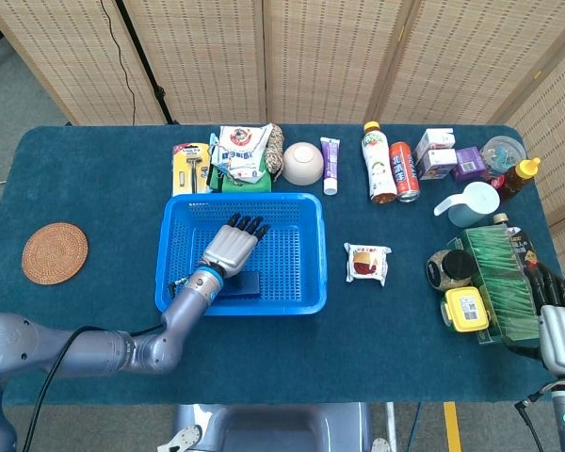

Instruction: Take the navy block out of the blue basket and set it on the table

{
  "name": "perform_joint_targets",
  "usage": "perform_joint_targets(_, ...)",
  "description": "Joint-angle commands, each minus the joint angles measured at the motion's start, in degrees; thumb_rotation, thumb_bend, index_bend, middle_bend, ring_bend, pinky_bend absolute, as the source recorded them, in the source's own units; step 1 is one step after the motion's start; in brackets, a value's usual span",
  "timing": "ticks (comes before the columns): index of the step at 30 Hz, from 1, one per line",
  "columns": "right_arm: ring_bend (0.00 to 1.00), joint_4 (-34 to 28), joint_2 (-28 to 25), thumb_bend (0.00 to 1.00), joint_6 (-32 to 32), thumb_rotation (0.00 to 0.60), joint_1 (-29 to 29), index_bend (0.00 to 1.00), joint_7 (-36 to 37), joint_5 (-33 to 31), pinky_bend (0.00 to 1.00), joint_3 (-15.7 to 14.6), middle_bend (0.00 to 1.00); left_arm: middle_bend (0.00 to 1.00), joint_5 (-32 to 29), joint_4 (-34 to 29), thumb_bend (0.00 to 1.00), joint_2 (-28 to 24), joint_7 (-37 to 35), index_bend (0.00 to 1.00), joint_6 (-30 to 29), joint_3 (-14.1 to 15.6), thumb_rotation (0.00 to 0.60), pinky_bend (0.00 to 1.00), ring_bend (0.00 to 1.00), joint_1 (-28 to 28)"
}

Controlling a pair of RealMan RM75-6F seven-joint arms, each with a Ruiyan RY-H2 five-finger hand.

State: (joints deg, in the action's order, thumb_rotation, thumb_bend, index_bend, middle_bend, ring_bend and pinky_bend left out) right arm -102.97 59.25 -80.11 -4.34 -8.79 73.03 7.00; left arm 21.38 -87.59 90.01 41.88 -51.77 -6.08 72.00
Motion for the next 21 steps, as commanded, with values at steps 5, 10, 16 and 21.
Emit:
perform_joint_targets(5,0.0,0.1,0.2,0.0,0.3,0.6,-0.3,0.0,-0.4,-0.4,0.0,0.0,0.0,0.0,0.1,3.3,0.0,1.5,0.6,0.0,0.3,-0.8,0.6,0.0,0.0,0.8)
perform_joint_targets(10,0.0,0.1,0.3,0.0,0.3,0.6,-0.4,0.0,-0.6,-0.6,0.0,0.0,0.0,0.0,2.0,4.1,0.0,1.8,0.5,0.0,-1.6,-1.6,0.6,0.0,0.0,0.7)
perform_joint_targets(16,0.0,-0.1,0.2,0.0,0.1,0.6,-0.3,0.0,-0.5,-0.4,0.0,-0.1,0.0,0.0,3.7,1.0,0.0,0.0,-0.8,0.0,-2.8,-2.4,0.6,0.0,0.0,-0.4)
perform_joint_targets(21,0.0,-0.3,0.0,0.0,-0.5,0.6,0.0,0.0,0.0,0.4,0.0,-0.4,0.0,0.0,3.4,-7.6,0.0,-5.7,-0.7,0.0,-3.5,-2.0,0.6,0.0,0.0,-1.8)
